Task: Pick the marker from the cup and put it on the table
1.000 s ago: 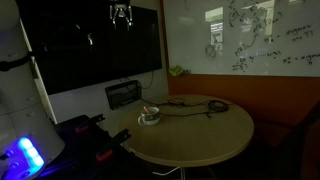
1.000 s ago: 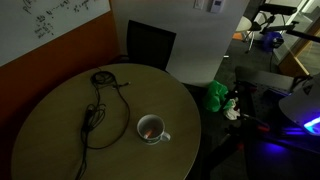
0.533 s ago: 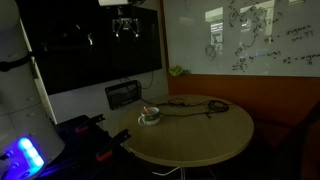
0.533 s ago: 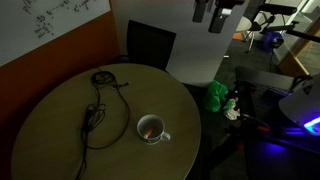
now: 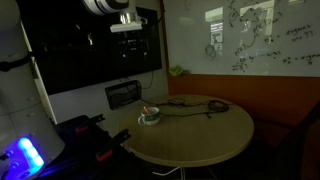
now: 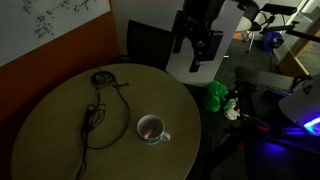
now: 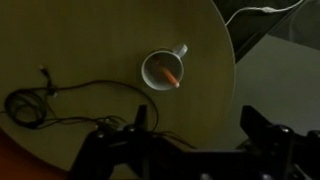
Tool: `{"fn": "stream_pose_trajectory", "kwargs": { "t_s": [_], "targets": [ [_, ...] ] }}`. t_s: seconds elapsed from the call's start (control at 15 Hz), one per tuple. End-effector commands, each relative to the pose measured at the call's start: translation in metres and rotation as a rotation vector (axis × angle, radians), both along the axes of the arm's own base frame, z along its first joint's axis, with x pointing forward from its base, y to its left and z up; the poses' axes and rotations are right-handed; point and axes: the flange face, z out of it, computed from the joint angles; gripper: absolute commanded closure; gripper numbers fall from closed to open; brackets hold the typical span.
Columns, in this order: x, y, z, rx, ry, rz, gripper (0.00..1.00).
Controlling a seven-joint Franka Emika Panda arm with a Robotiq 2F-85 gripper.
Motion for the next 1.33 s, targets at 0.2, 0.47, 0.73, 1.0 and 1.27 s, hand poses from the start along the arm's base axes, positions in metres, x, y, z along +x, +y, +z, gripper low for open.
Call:
{"fn": "stream_pose_trajectory", "kwargs": {
  "t_s": [0.2, 0.47, 0.73, 1.0, 1.27],
  "targets": [
    [0.002, 0.001, -0.002, -0.003, 0.003, 0.003, 0.0],
    [0.011, -0.001, -0.031, 0.01, 0.078, 0.13, 0.0],
    [0.02, -0.006, -0.102, -0.03, 0.116, 0.344, 0.0],
    [0.037, -0.004, -0.17, -0.044, 0.14, 0.474, 0.0],
    [0.055, 0.002, -0.21, -0.076, 0.179, 0.512, 0.0]
  ]
}}
